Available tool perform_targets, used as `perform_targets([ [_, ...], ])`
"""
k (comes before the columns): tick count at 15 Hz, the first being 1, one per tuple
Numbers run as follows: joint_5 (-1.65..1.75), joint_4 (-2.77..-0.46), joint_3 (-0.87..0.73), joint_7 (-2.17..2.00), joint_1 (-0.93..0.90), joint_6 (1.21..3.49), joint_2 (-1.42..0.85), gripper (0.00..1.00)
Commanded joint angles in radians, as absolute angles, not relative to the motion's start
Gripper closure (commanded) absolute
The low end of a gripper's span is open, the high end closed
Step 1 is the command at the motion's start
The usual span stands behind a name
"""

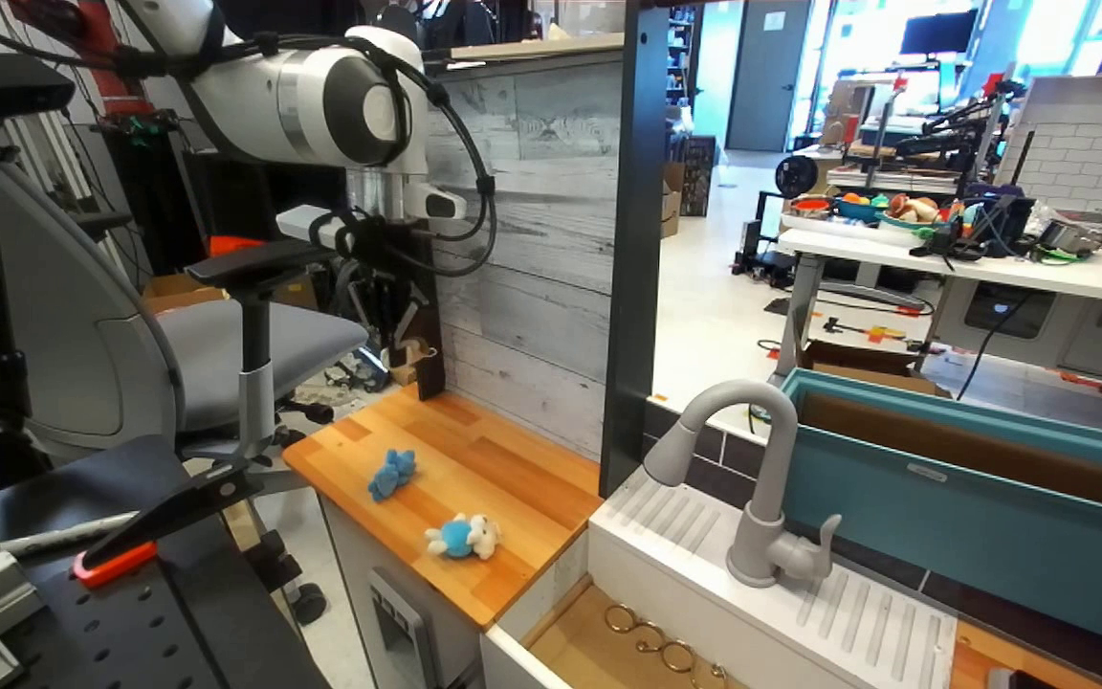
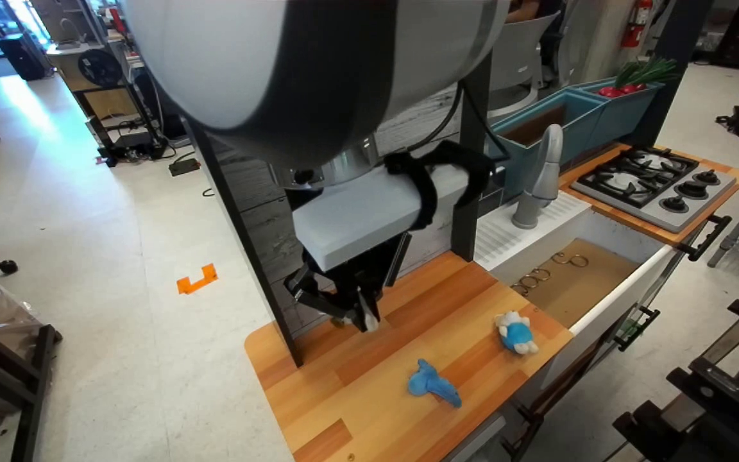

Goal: Move the doll farthest from you to the left

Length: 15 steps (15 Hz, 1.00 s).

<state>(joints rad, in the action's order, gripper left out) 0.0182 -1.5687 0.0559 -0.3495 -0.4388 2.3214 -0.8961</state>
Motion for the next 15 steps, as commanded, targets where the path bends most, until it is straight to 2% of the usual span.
perform_targets([
  [1, 0.023, -1.532, 0.072, -0.333, -0.420, 2.252, -0.903, 0.97],
  [15, -0.001, -1.514, 0.091, -0.283, -0.355, 2.308, -1.015, 0.97],
])
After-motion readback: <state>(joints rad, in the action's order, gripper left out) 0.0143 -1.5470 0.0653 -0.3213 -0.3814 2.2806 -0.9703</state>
